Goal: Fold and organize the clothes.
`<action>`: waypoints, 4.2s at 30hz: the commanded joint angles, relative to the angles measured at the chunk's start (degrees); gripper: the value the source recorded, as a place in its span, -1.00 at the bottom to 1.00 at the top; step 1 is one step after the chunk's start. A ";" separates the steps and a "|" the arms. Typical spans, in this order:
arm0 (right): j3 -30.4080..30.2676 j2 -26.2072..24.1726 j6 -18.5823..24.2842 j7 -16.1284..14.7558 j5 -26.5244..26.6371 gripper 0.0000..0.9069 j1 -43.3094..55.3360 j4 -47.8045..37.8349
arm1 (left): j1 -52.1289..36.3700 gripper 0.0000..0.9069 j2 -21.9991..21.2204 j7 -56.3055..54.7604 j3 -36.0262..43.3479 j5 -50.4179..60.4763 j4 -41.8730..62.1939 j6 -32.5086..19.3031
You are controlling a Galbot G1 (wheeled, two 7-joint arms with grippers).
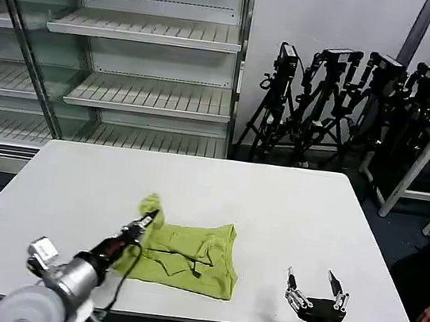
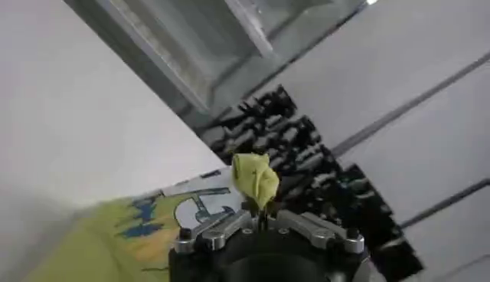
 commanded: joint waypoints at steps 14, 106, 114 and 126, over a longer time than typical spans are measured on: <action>-0.46 -0.94 0.92 -0.22 -0.27 1.00 -0.40 0.71 | -10.56 0.31 -8.74 -0.01 18.27 13.10 13.98 -0.52; 0.86 2.19 -0.38 0.15 -0.78 1.00 -2.18 8.26 | -2.57 -0.93 -3.42 5.88 5.93 17.47 17.82 -1.32; 0.79 2.31 -0.33 0.09 -0.85 1.00 -2.32 8.48 | -1.70 -0.93 -3.81 5.22 2.99 13.95 15.11 -1.44; -0.53 2.32 -0.22 -0.04 -0.60 1.00 -0.66 8.44 | 4.49 -0.93 6.04 3.46 -16.12 8.02 10.34 0.12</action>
